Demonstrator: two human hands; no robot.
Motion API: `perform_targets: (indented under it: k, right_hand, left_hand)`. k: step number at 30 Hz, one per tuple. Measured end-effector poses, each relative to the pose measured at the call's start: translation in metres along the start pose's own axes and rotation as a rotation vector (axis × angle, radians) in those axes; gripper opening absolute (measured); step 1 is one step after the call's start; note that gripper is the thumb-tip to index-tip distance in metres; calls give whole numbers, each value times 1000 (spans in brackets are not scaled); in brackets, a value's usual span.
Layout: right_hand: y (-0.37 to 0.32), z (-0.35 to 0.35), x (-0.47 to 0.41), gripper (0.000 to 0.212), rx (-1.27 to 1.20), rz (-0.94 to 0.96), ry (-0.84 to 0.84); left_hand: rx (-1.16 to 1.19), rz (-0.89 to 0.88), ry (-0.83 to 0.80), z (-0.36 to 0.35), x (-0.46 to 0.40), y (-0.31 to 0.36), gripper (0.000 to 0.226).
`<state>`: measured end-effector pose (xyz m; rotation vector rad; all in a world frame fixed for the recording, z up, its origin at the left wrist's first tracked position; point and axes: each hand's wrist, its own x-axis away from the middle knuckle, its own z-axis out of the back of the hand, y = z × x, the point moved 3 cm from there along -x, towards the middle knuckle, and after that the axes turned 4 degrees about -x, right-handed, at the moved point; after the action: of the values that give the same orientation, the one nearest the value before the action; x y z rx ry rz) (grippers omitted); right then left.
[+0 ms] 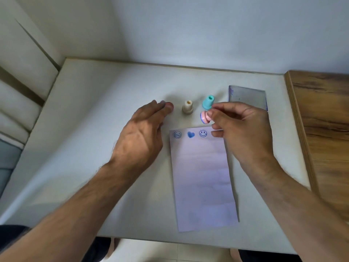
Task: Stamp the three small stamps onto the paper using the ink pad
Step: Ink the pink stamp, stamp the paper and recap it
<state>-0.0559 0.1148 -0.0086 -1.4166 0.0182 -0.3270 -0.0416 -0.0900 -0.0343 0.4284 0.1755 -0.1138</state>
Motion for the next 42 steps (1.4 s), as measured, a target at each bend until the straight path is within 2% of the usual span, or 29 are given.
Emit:
perform_targets:
  k: [4, 8, 12, 15, 17, 20, 24, 27, 32, 35, 42]
  right_hand:
    - [-1, -1, 3, 11, -94, -54, -17]
    - [-3, -4, 7, 12, -105, -47, -43]
    - [-2, -6, 6, 12, -114, -35, -68]
    - [1, -8, 6, 13, -124, -39, -77]
    - [4, -9, 7, 15, -124, -46, -92]
    - [8, -11, 9, 16, -144, -56, -126]
    - [9, -12, 10, 18, -220, -92, -157]
    - [8, -12, 9, 20, -302, -135, -172]
    - [6, -17, 10, 24, -405, -186, -211]
    - [5, -19, 13, 23, -457, -204, -261]
    - [0, -20, 14, 20, -513, -171, -330]
  left_hand:
    - [-14, -34, -143, -7, -3, -7, 66]
    - [-108, -64, -218, -11, -1, -11, 69]
    - [-108, -70, -130, -7, -5, -11, 52]
    - [-88, -79, 18, 1, -5, -11, 24]
    - [-33, -4, 40, 7, -4, -11, 12]
    - [23, 94, 13, 8, -3, -10, 10]
    - [109, 192, 83, 15, -5, -2, 20]
    - [294, 250, 101, 20, -6, 4, 28]
    - [757, 453, 40, 18, -9, 3, 22]
    - [996, 511, -2, 18, -12, 4, 19]
    - [1440, 618, 23, 20, -14, 8, 8]
